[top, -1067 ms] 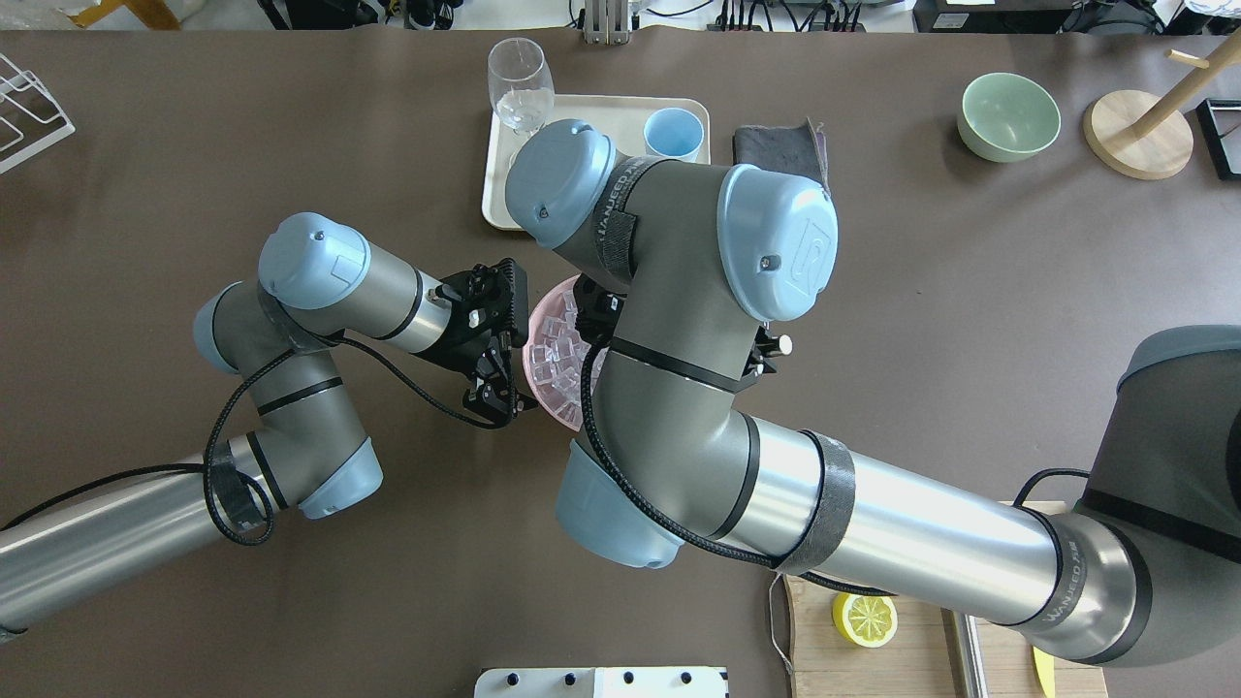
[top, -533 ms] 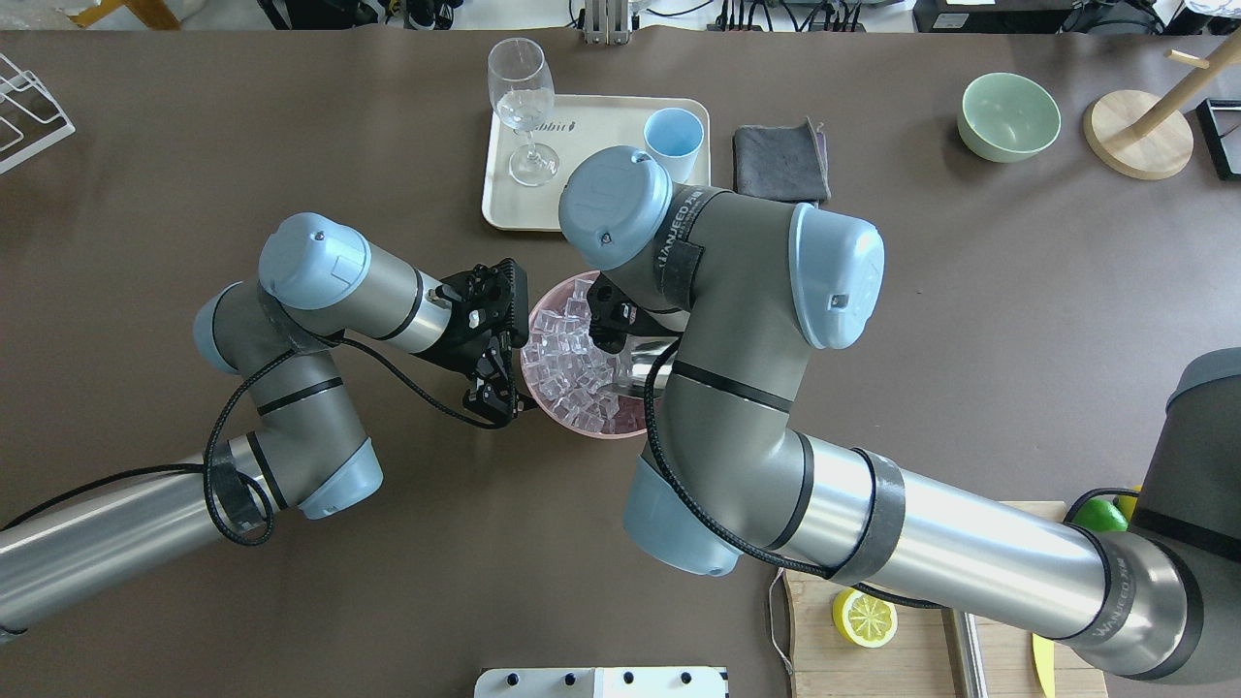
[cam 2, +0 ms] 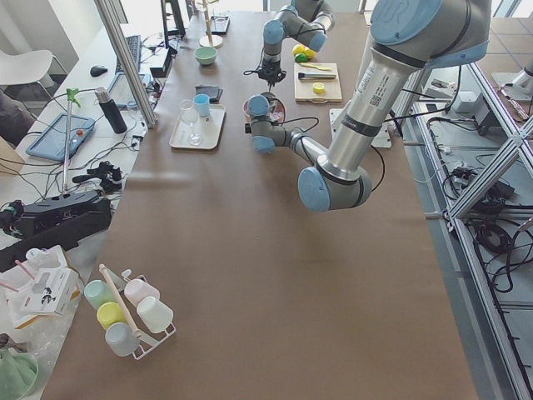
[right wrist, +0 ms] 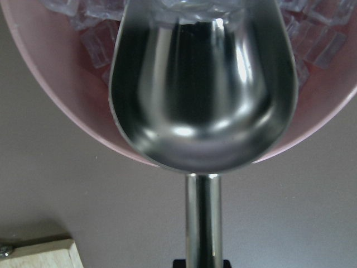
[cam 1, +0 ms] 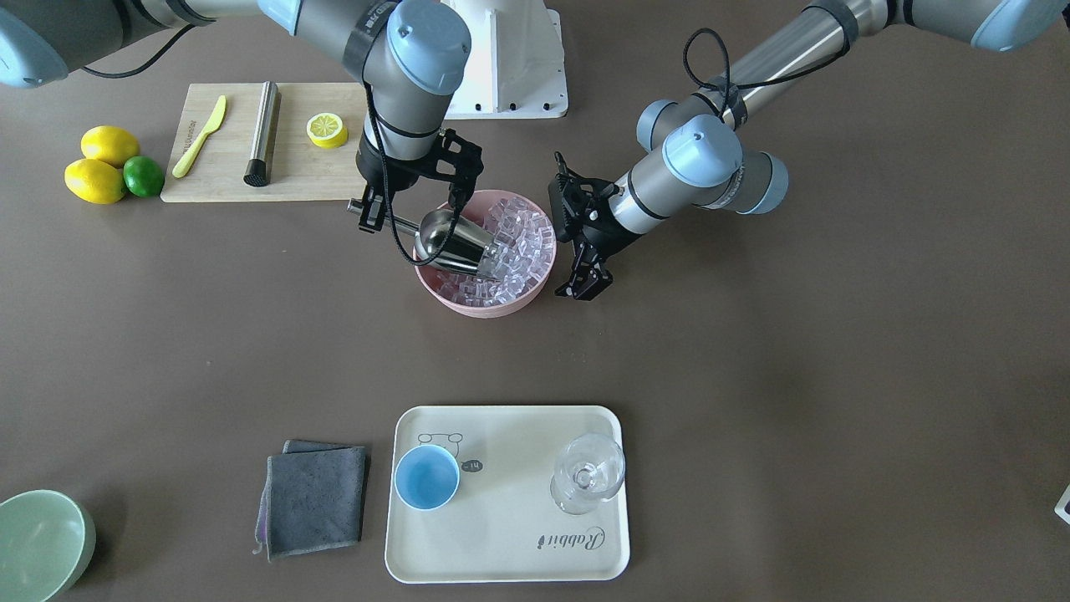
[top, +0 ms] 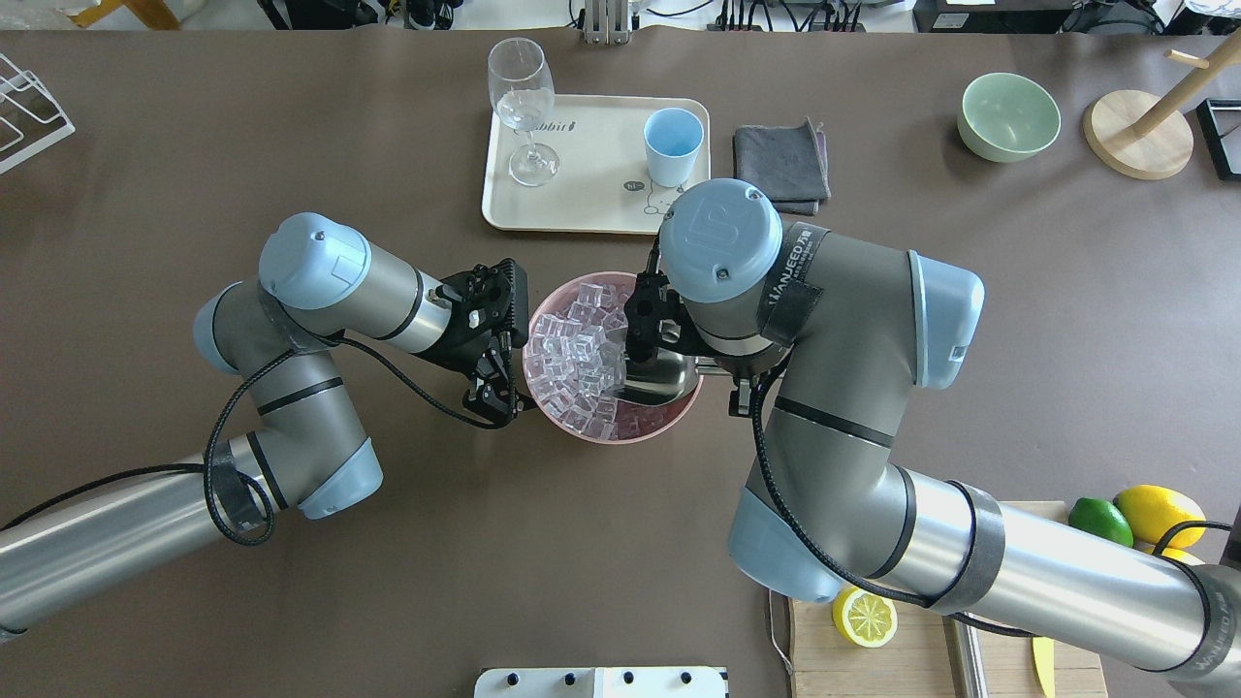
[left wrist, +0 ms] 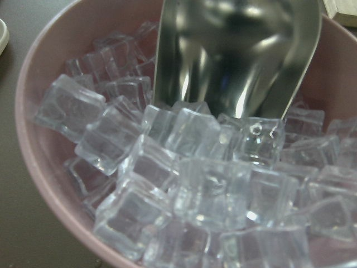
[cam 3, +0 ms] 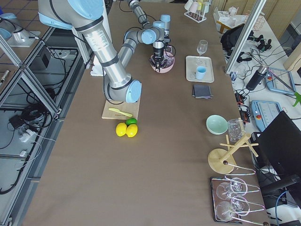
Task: Put ice in cup with scoop
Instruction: 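Dig the scoop into the ice cubes with the right gripper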
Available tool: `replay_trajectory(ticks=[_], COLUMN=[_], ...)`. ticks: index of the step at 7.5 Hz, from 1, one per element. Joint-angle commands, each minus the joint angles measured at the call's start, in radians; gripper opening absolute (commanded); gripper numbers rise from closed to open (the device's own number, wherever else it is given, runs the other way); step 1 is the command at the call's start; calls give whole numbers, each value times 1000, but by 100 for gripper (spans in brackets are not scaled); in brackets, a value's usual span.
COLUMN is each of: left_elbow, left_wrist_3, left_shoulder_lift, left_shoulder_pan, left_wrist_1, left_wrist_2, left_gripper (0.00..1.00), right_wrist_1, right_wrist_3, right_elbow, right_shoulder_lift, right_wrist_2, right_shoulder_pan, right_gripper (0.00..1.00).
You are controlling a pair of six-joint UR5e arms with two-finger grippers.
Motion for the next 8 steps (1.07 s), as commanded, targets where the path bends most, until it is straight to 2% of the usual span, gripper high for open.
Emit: replay_trajectory(ticks=[1,2,3,6,8], left_elbow=[1,-1,-1,-1,-1], left_wrist_3=[0,0,0,0,0], left_shoulder_lift=[0,2,2,0,0], left_shoulder_pan=[0,0,0,0,-2], left_wrist_1=[0,0,0,0,0], left_wrist_2=[0,0,0,0,0], left_gripper=[99,99,99,99,99], right_wrist_1=[241,394,442,434,319], right_wrist_3=[65,109,136,145,128], right_elbow=[-10,-27,-44,-23,64], right_shoulder_lift=[-112,-169,-180,-164,-167], right_wrist_2=[37,67,98,132,171], right_shoulder_pan=[0,0,0,0,3], right_gripper=[0,0,0,0,0])
